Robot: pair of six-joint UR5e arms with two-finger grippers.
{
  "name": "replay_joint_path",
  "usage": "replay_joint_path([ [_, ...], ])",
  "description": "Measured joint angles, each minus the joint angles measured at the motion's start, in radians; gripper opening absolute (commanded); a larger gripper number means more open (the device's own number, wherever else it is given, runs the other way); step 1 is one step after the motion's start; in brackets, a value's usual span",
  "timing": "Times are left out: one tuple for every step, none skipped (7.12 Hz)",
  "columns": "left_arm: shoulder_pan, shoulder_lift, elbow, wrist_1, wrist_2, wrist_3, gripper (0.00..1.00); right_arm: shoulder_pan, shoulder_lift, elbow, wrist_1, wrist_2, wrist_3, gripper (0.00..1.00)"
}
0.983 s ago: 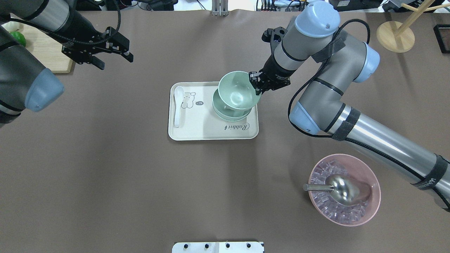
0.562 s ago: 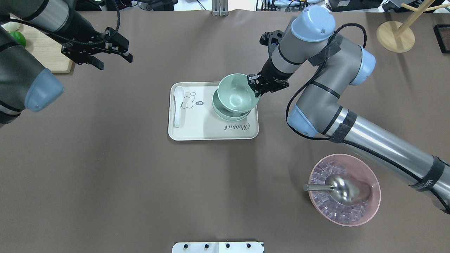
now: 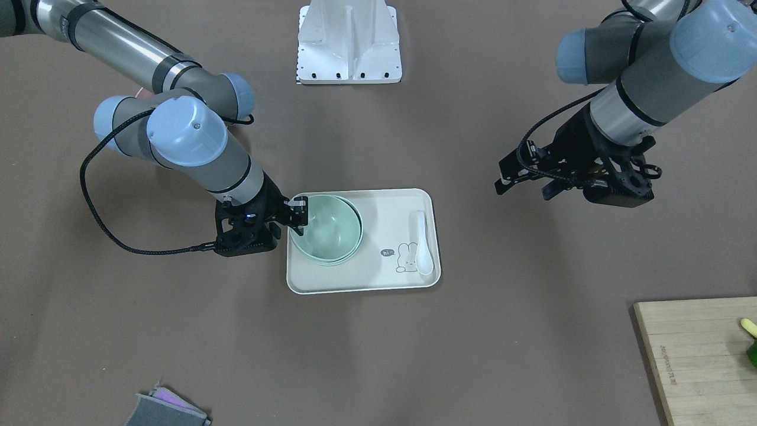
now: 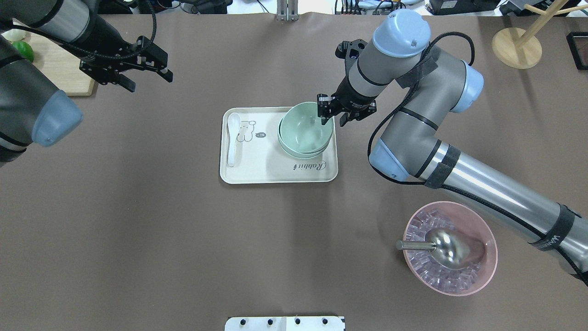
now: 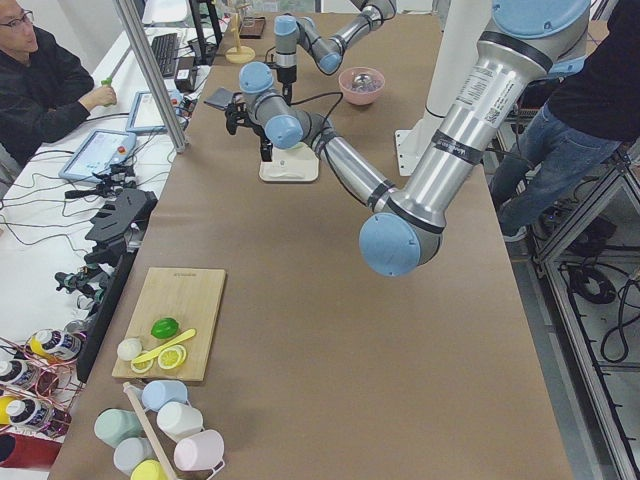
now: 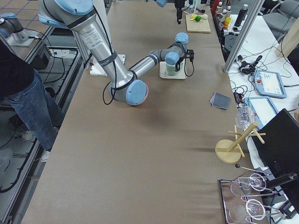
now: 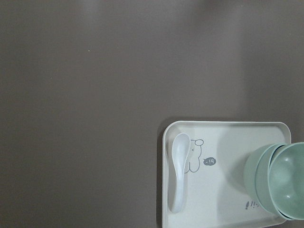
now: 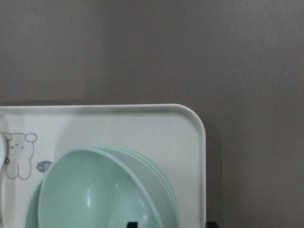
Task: Stack green bowls together
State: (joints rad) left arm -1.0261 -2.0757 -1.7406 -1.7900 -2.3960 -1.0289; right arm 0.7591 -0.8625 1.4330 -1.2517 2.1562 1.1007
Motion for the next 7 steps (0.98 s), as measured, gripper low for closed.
replay_joint_path([
  [0.0, 0.0, 0.0, 0.0, 0.0, 0.0, 0.98, 0.003, 0.007, 0.001, 0.0, -0.002, 0.008, 1.0],
  [0.0, 0.0, 0.001, 0.0, 0.0, 0.0, 0.98, 0.011, 0.012, 0.002, -0.001, 0.001, 0.011, 1.0],
  [0.0, 0.0, 0.001, 0.0, 0.001, 0.0, 0.98, 0.016, 0.015, 0.003, -0.001, 0.004, 0.012, 1.0],
  [0.001, 0.0, 0.003, 0.0, 0.002, 0.0, 0.98, 0.02, 0.016, 0.004, -0.002, 0.006, 0.014, 1.0],
  [0.0, 0.0, 0.003, 0.003, 0.004, 0.0, 0.98, 0.029, 0.018, 0.008, -0.003, 0.023, 0.019, 1.0],
  [-0.008, 0.001, -0.002, 0.019, 0.018, 0.001, 0.98, 0.05, 0.018, 0.025, -0.01, 0.063, 0.037, 1.0],
  [-0.037, 0.008, -0.007, 0.05, 0.049, 0.039, 0.98, 0.087, 0.001, 0.068, -0.038, 0.108, 0.053, 1.0],
])
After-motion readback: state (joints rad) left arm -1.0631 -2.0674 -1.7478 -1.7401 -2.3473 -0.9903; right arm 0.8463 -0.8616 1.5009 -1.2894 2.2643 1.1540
